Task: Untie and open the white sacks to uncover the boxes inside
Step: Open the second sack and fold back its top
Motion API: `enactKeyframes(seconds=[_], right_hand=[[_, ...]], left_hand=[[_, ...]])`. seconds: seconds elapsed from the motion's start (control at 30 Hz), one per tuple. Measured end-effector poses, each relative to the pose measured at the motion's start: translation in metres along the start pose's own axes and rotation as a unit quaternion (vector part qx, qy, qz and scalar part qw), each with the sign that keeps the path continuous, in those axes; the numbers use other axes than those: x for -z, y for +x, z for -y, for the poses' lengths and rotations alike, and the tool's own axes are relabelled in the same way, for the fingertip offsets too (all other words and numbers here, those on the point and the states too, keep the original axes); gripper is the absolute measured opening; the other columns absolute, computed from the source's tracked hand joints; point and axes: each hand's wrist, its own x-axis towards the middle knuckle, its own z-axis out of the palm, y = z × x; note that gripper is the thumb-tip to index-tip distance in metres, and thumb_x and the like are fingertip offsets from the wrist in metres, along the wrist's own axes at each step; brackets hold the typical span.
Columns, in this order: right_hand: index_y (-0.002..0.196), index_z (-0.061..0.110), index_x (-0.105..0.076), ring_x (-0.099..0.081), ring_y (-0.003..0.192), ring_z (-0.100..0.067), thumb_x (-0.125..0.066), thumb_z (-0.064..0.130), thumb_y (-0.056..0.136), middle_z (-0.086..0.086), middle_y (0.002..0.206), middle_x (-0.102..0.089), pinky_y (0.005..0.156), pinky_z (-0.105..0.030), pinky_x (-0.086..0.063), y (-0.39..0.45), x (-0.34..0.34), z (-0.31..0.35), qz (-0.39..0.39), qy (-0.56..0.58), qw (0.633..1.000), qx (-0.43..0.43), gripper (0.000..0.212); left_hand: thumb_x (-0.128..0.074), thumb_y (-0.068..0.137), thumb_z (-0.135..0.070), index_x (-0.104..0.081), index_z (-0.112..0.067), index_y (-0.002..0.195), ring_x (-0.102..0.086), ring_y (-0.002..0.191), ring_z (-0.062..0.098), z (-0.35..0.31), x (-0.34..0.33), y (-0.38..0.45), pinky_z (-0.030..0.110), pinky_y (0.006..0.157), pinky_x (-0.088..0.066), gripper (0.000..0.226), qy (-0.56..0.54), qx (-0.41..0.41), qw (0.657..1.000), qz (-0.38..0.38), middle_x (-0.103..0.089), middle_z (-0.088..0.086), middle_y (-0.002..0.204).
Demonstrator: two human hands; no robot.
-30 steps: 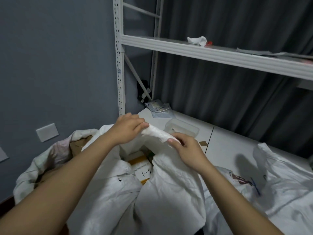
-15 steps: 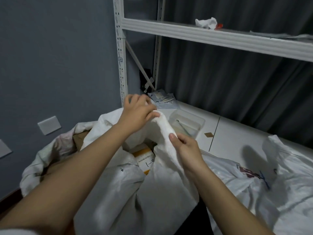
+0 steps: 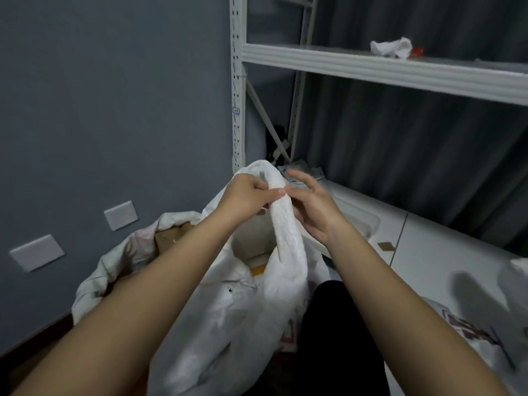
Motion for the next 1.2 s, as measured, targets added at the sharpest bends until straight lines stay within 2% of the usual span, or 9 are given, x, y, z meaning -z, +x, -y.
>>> enactKeyframes(seconds=[0.1,0.27,0.4,0.5,0.63,0.8,0.97,1.1,1.2], right_hand=[[0.104,0.023,-0.066,-0.069,0.092,-0.014,-0.064,0.007,0.087,-0.003,0.102,-0.071,0.084,-0.028,-0.054,-0.008,0.014,-0.009,-0.054,-0.18,0.979,0.083,0.024],[0.105,0.021,-0.07,-0.067,0.085,-0.007,-0.067,0.017,0.085,0.006,0.091,-0.071,0.077,-0.024,-0.053,-0.024,0.022,-0.026,-0.129,-0.301,0.938,0.111,0.02],[0.106,0.003,-0.068,-0.069,0.082,-0.021,-0.061,0.003,0.088,-0.013,0.094,-0.072,0.077,-0.032,-0.056,-0.01,0.018,-0.008,-0.078,-0.017,0.997,0.011,0.019],[0.104,0.003,-0.065,-0.068,0.087,-0.025,-0.064,0.004,0.087,-0.018,0.098,-0.071,0.087,-0.038,-0.055,0.0,0.011,0.005,-0.078,0.102,0.991,0.038,0.017],[0.088,0.015,-0.067,-0.068,0.082,-0.024,-0.075,0.021,0.081,-0.004,0.084,-0.071,0.081,-0.041,-0.057,-0.001,0.0,0.0,-0.206,-0.125,0.959,0.15,0.012],[0.118,0.024,-0.065,-0.065,0.093,-0.005,-0.066,0.019,0.088,0.01,0.107,-0.067,0.089,-0.028,-0.053,-0.029,-0.003,-0.007,-0.146,-0.226,0.951,0.152,0.031],[0.106,0.022,-0.063,-0.068,0.098,-0.018,-0.057,-0.012,0.081,-0.002,0.108,-0.069,0.087,-0.036,-0.056,-0.012,0.002,-0.006,-0.149,-0.036,0.985,0.084,0.042],[0.119,0.006,-0.054,-0.066,0.103,-0.032,-0.061,-0.01,0.085,-0.023,0.116,-0.065,0.079,-0.035,-0.059,-0.001,0.011,-0.005,-0.095,0.259,0.96,0.04,0.038],[0.104,0.021,-0.056,-0.067,0.088,-0.016,-0.074,0.009,0.081,-0.009,0.105,-0.065,0.072,-0.024,-0.056,-0.001,0.008,-0.008,-0.166,-0.053,0.973,0.15,0.031]], left_hand=[[-0.076,0.077,-0.011,-0.064,-0.003,0.081,-0.069,0.084,0.023,-0.002,-0.011,0.019,0.043,0.082,-0.057,0.015,-0.031,0.032,0.999,-0.028,-0.066,0.006,0.081],[-0.075,0.079,-0.014,-0.061,-0.014,0.072,-0.069,0.087,0.026,-0.017,-0.028,0.038,0.042,0.085,-0.056,0.016,-0.009,0.008,0.999,-0.048,-0.066,0.002,0.076],[-0.069,0.086,-0.019,-0.071,-0.003,0.089,-0.069,0.081,0.022,-0.028,-0.026,0.035,0.036,0.083,-0.058,0.017,-0.094,0.015,0.995,-0.018,-0.071,0.01,0.087],[-0.071,0.084,-0.024,-0.071,0.003,0.09,-0.071,0.08,0.022,-0.03,-0.014,0.022,0.031,0.078,-0.059,0.027,-0.069,0.021,0.997,0.041,-0.072,0.016,0.09],[-0.067,0.082,-0.002,-0.068,0.007,0.082,-0.068,0.081,0.028,-0.029,-0.007,0.019,0.042,0.082,-0.058,0.01,-0.016,-0.001,1.0,0.002,-0.067,0.025,0.084],[-0.066,0.082,0.002,-0.071,-0.006,0.086,-0.069,0.085,0.022,-0.027,-0.013,0.027,0.032,0.077,-0.058,0.01,-0.058,0.001,0.998,-0.017,-0.071,0.013,0.095],[-0.061,0.09,-0.009,-0.07,-0.003,0.105,-0.069,0.096,0.021,-0.031,-0.014,0.024,0.029,0.088,-0.054,0.018,-0.174,0.022,0.981,0.086,-0.072,0.013,0.1],[-0.069,0.085,-0.021,-0.074,-0.008,0.094,-0.07,0.083,0.017,-0.025,-0.001,0.007,0.029,0.08,-0.056,0.016,-0.014,-0.005,0.996,0.093,-0.074,0.009,0.092],[-0.07,0.081,-0.013,-0.074,-0.015,0.084,-0.065,0.07,0.023,-0.023,-0.003,0.001,0.037,0.072,-0.053,0.006,0.056,-0.027,0.996,0.058,-0.073,0.013,0.084]])
